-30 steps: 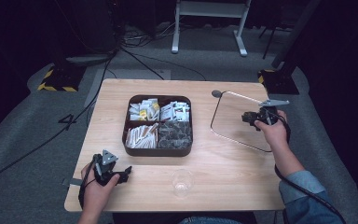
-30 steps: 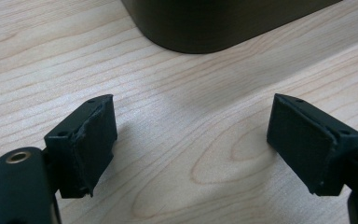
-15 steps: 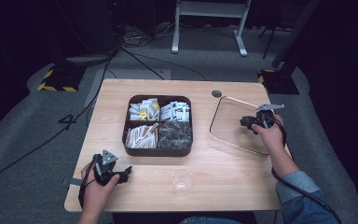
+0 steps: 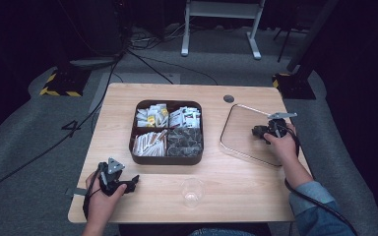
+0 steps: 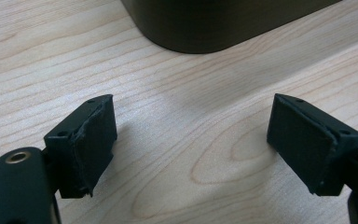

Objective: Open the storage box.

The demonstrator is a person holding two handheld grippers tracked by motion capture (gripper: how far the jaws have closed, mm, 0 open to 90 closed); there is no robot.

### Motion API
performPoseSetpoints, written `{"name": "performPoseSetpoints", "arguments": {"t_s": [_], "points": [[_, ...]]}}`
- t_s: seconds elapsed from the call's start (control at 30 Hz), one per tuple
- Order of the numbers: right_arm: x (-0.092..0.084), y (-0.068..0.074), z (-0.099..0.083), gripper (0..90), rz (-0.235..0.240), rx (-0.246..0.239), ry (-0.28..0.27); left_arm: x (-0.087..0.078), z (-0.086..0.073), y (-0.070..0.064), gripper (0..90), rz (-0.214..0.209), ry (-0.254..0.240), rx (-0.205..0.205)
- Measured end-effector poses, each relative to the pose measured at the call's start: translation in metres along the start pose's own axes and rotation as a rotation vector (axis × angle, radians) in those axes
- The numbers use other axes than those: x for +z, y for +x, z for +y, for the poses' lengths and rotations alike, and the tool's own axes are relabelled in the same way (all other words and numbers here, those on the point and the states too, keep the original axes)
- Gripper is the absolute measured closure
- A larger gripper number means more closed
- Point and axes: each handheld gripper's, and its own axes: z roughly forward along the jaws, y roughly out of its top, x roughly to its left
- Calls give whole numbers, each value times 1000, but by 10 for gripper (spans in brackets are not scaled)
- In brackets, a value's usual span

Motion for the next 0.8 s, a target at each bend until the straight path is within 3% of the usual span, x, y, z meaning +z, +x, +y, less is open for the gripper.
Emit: {"name": "performPoseSetpoints", "arguments": {"t_s": [0.17,0.47,0.8], "points": [[3,0,-3,586,-7,-6,12,0,0,0,163,0,0,0],[4,0,-6,578,0,26,-17,0,0,0,162,0,0,0],[0,-2,-4,422,4,77,-71,0,0,0,161,0,1,0]]}}
